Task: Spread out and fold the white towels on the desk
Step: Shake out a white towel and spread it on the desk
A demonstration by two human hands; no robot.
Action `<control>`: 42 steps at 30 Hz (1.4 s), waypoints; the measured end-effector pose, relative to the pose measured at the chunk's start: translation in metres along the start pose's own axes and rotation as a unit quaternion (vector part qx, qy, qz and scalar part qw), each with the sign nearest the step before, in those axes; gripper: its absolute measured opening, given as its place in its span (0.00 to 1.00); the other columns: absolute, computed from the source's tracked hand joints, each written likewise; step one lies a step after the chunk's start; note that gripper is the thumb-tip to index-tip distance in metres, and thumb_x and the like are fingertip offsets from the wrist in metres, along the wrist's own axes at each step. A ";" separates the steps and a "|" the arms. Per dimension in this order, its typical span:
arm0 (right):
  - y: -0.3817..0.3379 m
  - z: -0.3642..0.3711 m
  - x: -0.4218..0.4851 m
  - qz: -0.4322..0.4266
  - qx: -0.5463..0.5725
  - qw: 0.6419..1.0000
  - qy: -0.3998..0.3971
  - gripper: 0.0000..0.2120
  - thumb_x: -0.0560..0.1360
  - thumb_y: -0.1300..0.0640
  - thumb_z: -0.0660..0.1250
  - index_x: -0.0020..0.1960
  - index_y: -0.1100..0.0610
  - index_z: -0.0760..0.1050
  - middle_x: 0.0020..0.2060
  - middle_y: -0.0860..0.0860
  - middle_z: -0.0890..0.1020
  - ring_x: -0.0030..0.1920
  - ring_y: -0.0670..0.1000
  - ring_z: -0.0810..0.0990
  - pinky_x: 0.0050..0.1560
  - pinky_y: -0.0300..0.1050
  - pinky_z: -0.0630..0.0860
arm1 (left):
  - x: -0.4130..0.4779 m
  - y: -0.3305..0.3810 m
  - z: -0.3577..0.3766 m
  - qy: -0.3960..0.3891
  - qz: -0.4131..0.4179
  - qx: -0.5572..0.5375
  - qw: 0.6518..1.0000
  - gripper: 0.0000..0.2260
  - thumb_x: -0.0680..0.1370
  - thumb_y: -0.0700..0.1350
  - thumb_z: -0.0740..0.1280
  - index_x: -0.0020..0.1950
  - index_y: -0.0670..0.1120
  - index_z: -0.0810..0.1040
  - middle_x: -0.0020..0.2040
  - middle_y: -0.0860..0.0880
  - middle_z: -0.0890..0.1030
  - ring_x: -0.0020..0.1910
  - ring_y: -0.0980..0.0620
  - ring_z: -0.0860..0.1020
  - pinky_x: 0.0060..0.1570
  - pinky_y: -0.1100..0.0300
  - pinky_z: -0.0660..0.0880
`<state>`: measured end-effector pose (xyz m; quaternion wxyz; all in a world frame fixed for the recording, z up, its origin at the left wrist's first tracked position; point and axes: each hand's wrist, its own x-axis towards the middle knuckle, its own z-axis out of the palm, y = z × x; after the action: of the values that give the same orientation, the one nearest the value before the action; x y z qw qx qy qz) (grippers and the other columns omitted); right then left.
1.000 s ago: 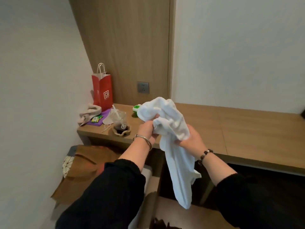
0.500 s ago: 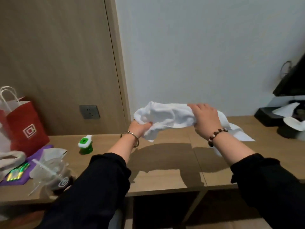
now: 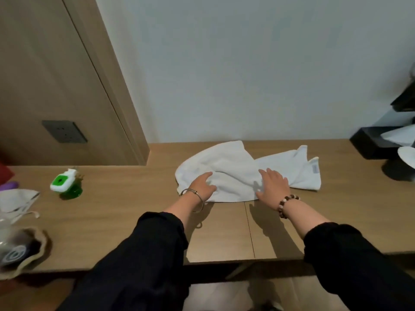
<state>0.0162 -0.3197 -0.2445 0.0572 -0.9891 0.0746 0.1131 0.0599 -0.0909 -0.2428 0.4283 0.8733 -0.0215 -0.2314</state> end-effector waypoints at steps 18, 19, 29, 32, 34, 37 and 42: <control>0.070 0.079 0.094 -0.206 -0.023 0.974 0.096 0.25 0.76 0.41 0.58 0.70 0.48 0.62 0.57 0.52 0.69 0.57 0.53 0.67 0.52 0.46 0.69 | 0.071 -0.018 0.121 0.185 0.010 0.237 0.954 0.13 0.80 0.54 0.56 0.60 0.55 0.76 0.69 0.55 0.68 0.67 0.51 0.64 0.66 0.46 0.62; 0.066 0.082 0.096 -0.211 -0.017 0.970 0.115 0.24 0.76 0.41 0.58 0.69 0.47 0.64 0.56 0.52 0.70 0.55 0.53 0.67 0.51 0.46 0.68 | 0.074 -0.022 0.121 0.210 0.018 0.239 0.948 0.12 0.79 0.54 0.57 0.58 0.55 0.76 0.68 0.55 0.69 0.67 0.52 0.65 0.66 0.46 0.62; 0.061 0.091 0.099 -0.225 0.136 0.943 0.205 0.09 0.72 0.48 0.64 0.42 0.50 0.65 0.38 0.45 0.67 0.45 0.51 0.69 0.38 0.41 0.62 | 0.078 -0.025 0.145 0.338 0.063 0.351 0.871 0.11 0.76 0.47 0.60 0.57 0.53 0.75 0.57 0.54 0.74 0.62 0.49 0.66 0.66 0.42 0.59; 0.062 0.089 0.098 -0.207 0.185 0.937 0.211 0.15 0.75 0.53 0.63 0.32 0.51 0.62 0.32 0.44 0.67 0.38 0.49 0.68 0.32 0.36 0.57 | 0.071 -0.020 0.147 0.308 0.153 0.347 0.873 0.12 0.76 0.51 0.62 0.56 0.52 0.78 0.52 0.52 0.78 0.56 0.49 0.72 0.57 0.54 0.66; 0.066 0.086 0.096 -0.195 0.188 0.940 0.209 0.18 0.76 0.57 0.62 0.29 0.54 0.61 0.29 0.48 0.67 0.33 0.50 0.68 0.29 0.38 0.57 | 0.064 -0.017 0.151 0.276 0.165 0.330 0.888 0.13 0.75 0.55 0.64 0.55 0.51 0.79 0.51 0.51 0.77 0.52 0.50 0.73 0.50 0.58 0.68; 0.076 0.082 0.087 -0.202 0.162 0.947 0.188 0.19 0.76 0.58 0.62 0.29 0.56 0.61 0.29 0.49 0.68 0.32 0.49 0.68 0.29 0.39 0.59 | 0.051 -0.017 0.153 0.294 0.123 0.317 0.893 0.06 0.76 0.52 0.65 0.47 0.51 0.78 0.50 0.53 0.77 0.52 0.51 0.74 0.44 0.60 0.65; 0.094 0.087 0.053 -0.182 0.070 0.946 0.260 0.19 0.77 0.53 0.62 0.29 0.55 0.64 0.31 0.49 0.70 0.38 0.52 0.71 0.38 0.45 0.64 | 0.014 -0.032 0.155 0.362 0.008 0.381 0.851 0.05 0.77 0.44 0.60 0.47 0.49 0.75 0.49 0.51 0.78 0.51 0.48 0.76 0.57 0.55 0.65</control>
<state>0.0334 -0.4082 -0.3499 0.1250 -0.9744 -0.0868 -0.1657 0.0016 -0.1887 -0.3542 0.0411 0.9897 0.0419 0.1304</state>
